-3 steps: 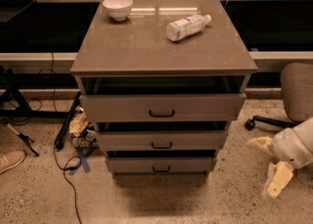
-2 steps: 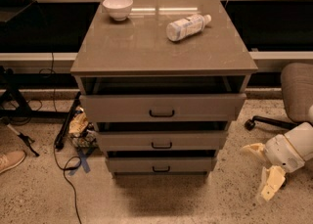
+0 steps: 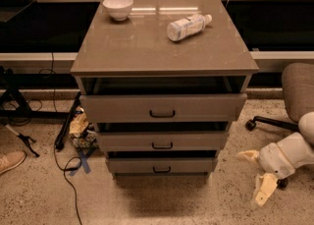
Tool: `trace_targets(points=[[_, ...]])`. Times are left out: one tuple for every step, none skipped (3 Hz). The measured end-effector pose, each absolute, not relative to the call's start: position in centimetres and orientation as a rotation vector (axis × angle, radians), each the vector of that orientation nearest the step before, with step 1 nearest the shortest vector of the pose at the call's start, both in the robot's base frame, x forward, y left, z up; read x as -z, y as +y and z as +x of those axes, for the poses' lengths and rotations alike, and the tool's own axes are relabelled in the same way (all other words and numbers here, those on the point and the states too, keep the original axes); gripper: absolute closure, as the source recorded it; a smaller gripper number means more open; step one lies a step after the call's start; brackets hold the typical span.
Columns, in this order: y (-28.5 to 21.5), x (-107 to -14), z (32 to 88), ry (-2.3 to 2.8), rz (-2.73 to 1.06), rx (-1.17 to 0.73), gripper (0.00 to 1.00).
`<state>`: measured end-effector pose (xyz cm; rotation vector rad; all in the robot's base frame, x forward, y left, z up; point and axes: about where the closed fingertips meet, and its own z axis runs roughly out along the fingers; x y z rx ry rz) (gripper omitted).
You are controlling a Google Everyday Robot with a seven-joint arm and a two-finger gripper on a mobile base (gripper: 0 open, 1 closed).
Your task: Open bottom drawer
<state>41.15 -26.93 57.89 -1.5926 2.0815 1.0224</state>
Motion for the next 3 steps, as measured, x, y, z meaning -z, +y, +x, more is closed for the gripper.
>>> trace_targets(points=[[-26.2, -48.6, 42.8, 1.989, -1.643, -1.022, 0.00], [-25.6, -41.4, 44.5, 1.974, -1.656, -0.908, 0.00], [-25.6, -41.4, 44.5, 1.974, -1.656, -0.908, 0.00]])
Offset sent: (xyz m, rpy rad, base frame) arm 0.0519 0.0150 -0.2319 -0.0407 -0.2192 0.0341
